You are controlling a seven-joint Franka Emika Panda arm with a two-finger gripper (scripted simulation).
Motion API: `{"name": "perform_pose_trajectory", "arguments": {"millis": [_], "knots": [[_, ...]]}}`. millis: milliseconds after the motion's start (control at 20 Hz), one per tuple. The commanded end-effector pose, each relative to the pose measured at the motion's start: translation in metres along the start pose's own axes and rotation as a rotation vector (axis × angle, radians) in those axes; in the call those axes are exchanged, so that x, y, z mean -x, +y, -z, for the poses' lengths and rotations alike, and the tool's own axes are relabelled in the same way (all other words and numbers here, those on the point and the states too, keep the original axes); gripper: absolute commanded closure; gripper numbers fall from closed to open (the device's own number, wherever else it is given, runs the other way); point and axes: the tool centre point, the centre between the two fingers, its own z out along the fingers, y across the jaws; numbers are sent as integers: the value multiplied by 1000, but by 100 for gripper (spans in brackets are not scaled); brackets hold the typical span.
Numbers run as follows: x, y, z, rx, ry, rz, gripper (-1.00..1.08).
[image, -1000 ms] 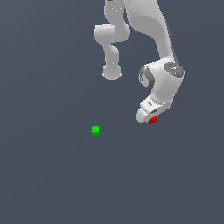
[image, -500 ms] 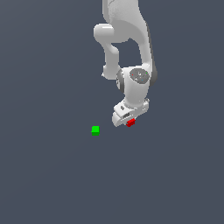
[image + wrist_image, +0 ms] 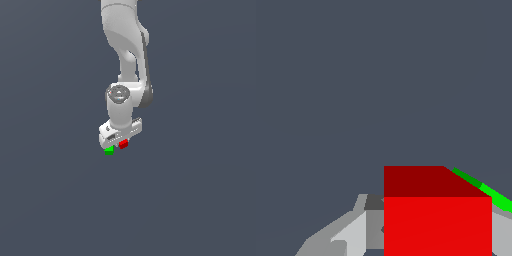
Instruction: Stack the red cube on top of the green cube.
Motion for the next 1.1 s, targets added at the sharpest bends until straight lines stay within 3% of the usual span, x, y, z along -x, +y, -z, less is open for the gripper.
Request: {"name": "perform_pose_trajectory", "arguments": {"millis": [0,300,550,600,1050], "knots": [[9,21,-3,0,1,2,108],[22,55,-9,0,1,2,108],[25,64,-11,0,1,2,108],[25,64,-11,0,1,2,-92],[25,64,-11,0,1,2,-92]]}}
